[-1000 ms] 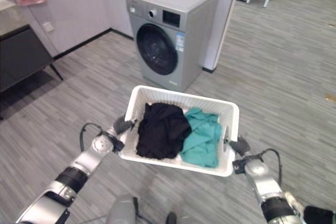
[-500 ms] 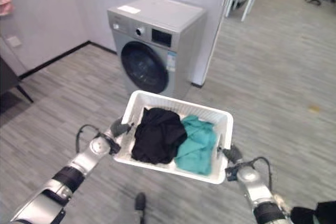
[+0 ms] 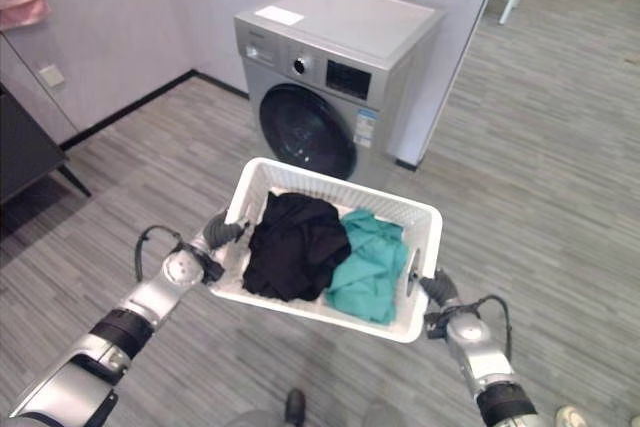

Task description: Grab the laundry basket,head to the washer,open it,put in the laundry and shut it.

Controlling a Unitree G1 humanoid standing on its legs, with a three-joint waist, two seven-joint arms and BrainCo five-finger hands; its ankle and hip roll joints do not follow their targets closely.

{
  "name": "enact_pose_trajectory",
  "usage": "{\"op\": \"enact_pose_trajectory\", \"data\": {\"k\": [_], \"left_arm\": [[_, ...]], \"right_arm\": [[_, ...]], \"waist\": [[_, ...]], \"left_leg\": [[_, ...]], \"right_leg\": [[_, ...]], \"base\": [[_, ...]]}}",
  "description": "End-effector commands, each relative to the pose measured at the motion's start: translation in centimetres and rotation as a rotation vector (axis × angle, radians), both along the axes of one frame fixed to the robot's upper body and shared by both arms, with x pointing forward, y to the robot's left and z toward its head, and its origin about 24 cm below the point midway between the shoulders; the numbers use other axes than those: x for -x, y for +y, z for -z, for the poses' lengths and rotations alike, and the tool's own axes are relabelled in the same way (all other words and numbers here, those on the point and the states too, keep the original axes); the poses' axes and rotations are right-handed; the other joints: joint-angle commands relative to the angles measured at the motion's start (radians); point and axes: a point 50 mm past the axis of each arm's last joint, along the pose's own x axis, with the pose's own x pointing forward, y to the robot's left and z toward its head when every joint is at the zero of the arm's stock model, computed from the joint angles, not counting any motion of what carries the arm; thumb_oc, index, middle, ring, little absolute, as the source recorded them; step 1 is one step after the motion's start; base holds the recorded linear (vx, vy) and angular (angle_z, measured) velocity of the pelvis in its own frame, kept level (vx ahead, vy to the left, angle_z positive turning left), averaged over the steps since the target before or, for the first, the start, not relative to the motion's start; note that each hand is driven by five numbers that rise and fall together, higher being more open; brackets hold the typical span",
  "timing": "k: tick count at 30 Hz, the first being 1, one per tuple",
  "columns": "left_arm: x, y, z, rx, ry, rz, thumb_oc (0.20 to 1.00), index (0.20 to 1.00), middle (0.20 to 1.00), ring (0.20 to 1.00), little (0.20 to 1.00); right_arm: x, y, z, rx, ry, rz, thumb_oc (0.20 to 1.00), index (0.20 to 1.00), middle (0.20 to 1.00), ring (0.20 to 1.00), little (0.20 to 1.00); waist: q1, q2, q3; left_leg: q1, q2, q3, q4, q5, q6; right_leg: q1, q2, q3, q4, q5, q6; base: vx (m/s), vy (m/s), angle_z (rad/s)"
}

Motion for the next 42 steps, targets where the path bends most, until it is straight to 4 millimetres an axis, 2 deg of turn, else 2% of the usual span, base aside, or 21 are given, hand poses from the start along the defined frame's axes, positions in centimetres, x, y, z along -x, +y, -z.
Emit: {"op": "enact_pose_trajectory", "data": {"k": [1, 2, 8, 16, 17, 25, 30, 33, 36, 37, 38, 39, 41, 42], "left_arm": [[-1.8, 0.2, -4.4, 0.062, -0.207, -0.024, 0.2, 0.2, 0.2, 0.2, 0.2], [-1.7, 0.3, -4.2, 0.07, -0.203, -0.032, 0.2, 0.2, 0.2, 0.2, 0.2], [-1.6, -0.1, -3.8, 0.067, -0.193, -0.022, 0.2, 0.2, 0.2, 0.2, 0.2], [-1.5, -0.1, -3.6, 0.06, -0.187, -0.022, 0.2, 0.2, 0.2, 0.2, 0.2], [2.8, -0.2, 0.6, 0.093, -0.152, -0.098, 0.2, 0.2, 0.2, 0.2, 0.2], [3.3, 0.6, 1.2, 0.082, -0.124, -0.115, 0.2, 0.2, 0.2, 0.2, 0.2], [3.5, 1.4, 0.8, 0.054, -0.144, -0.126, 0.2, 0.2, 0.2, 0.2, 0.2], [3.3, 1.6, 0.5, 0.045, -0.153, -0.13, 0.2, 0.2, 0.2, 0.2, 0.2], [2.2, 0.9, -0.5, 0.043, -0.186, -0.109, 0.2, 0.2, 0.2, 0.2, 0.2], [2.1, 0.9, -0.5, 0.043, -0.188, -0.108, 0.2, 0.2, 0.2, 0.2, 0.2], [1.8, 0.5, -0.9, 0.054, -0.199, -0.096, 0.2, 0.2, 0.2, 0.2, 0.2], [1.8, 0.4, -0.9, 0.059, -0.201, -0.094, 0.2, 0.2, 0.2, 0.2, 0.2], [2.0, 0.5, -0.9, 0.066, -0.203, -0.096, 0.2, 0.2, 0.2, 0.2, 0.2], [1.8, 0.1, -1.2, 0.062, -0.204, -0.077, 0.2, 0.2, 0.2, 0.2, 0.2]], "right_arm": [[-2.9, -2.2, -5.7, -0.05, -0.291, 0.034, 0.2, 0.2, 0.2, 0.2, 0.2], [-2.7, -2.3, -5.7, -0.046, -0.288, 0.033, 0.2, 0.2, 0.2, 0.2, 0.2], [-1.8, -2.9, -5.5, -0.029, -0.281, 0.035, 0.2, 0.2, 0.2, 0.2, 0.2], [-1.4, -2.7, -4.7, -0.038, -0.25, 0.032, 0.2, 0.2, 0.2, 0.2, 0.2], [1.3, 0.3, 2.4, 0.076, 0.039, 0.034, 0.2, 0.2, 0.2, 0.2, 0.2], [0.9, 0.1, 1.6, 0.11, 0.013, 0.007, 0.2, 0.2, 0.2, 0.2, 0.2], [-0.4, -0.2, -1.7, 0.165, -0.135, -0.037, 0.2, 0.2, 0.2, 0.2, 0.2], [-0.9, -0.7, -3.0, 0.185, -0.185, -0.036, 0.2, 0.2, 0.2, 0.2, 0.2], [-1.4, -1.6, -4.4, 0.209, -0.235, -0.004, 0.2, 0.2, 0.2, 0.2, 0.2], [-1.4, -1.6, -4.4, 0.209, -0.237, -0.002, 0.2, 0.2, 0.2, 0.2, 0.2], [-1.4, -2.1, -4.7, 0.211, -0.252, 0.024, 0.2, 0.2, 0.2, 0.2, 0.2], [-1.3, -2.3, -4.8, 0.218, -0.251, 0.032, 0.2, 0.2, 0.2, 0.2, 0.2], [-1.4, -2.4, -5.1, 0.219, -0.263, 0.037, 0.2, 0.2, 0.2, 0.2, 0.2], [-0.9, -3.0, -5.2, 0.197, -0.265, 0.074, 0.2, 0.2, 0.2, 0.2, 0.2]], "waist": [[0.011, 0.014, -0.062], [0.02, 0.011, -0.077], [0.024, 0.001, -0.096], [0.029, 0.0, -0.101], [-0.034, 0.08, -0.134], [-0.03, 0.072, -0.144], [-0.031, 0.064, -0.143], [-0.027, 0.056, -0.134], [-0.028, 0.029, -0.091], [-0.03, 0.029, -0.092], [-0.041, 0.025, -0.092], [-0.042, 0.027, -0.09], [-0.031, 0.032, -0.091], [-0.038, 0.03, -0.094]], "left_leg": [[-0.061, 0.15, -0.007, 0.074, -0.035, -0.093], [-0.058, 0.157, -0.004, 0.054, -0.026, -0.104], [-0.055, 0.167, -0.024, 0.022, -0.011, -0.124], [-0.051, 0.18, -0.029, 0.018, -0.002, -0.132], [-0.023, 0.23, 0.044, -0.041, -0.008, -0.169], [-0.007, 0.239, 0.051, -0.041, -0.015, -0.171], [-0.01, 0.249, 0.046, -0.041, -0.012, -0.175], [-0.025, 0.252, 0.048, -0.033, -0.011, -0.175], [-0.139, 0.248, 0.064, 0.143, -0.048, -0.181], [-0.151, 0.248, 0.059, 0.16, -0.055, -0.18], [-0.172, 0.262, 0.104, 0.197, -0.078, -0.179], [-0.177, 0.265, 0.117, 0.219, -0.084, -0.177], [-0.179, 0.233, 0.114, 0.252, -0.134, -0.149], [-0.178, 0.195, 0.12, 0.255, -0.154, -0.114]], "right_leg": [[0.13, 0.018, -0.065, -0.062, 0.033, 0.025], [0.161, 0.024, -0.088, -0.108, 0.027, 0.026], [0.217, 0.041, -0.116, -0.167, 0.011, 0.02], [0.227, 0.056, -0.112, -0.185, 0.007, 0.011], [0.174, 0.003, -0.156, -0.14, 0.008, 0.016], [0.184, 0.009, -0.157, -0.159, 0.012, 0.018], [0.186, 0.019, -0.158, -0.168, 0.008, 0.016], [0.182, 0.018, -0.163, -0.171, 0.008, 0.016], [0.179, -0.009, -0.186, -0.166, 0.012, 0.011], [0.177, -0.009, -0.189, -0.166, 0.011, 0.011], [0.18, -0.021, -0.211, -0.165, 0.012, 0.016], [0.182, -0.026, -0.215, -0.163, 0.012, 0.016], [0.178, -0.054, -0.208, -0.146, 0.032, 0.031], [0.165, -0.101, -0.195, -0.084, 0.047, 0.04]], "base": [[0.08, -0.07, -0.07], [0.05, -0.072, 0.02], [0.02, -0.052, 0.09], [0.01, -0.022, 0.03], [0.0, 0.0, 0.0], [0.02, -0.008, 0.0], [0.01, -0.003, 0.01], [-0.02, 0.008, 0.0], [-0.13, 0.016, 0.05], [-0.08, 0.085, 0.33], [0.0, 0.136, 0.49], [0.04, 0.216, 0.6], [0.1, 0.332, 0.37], [0.15, 0.483, -0.04]]}}
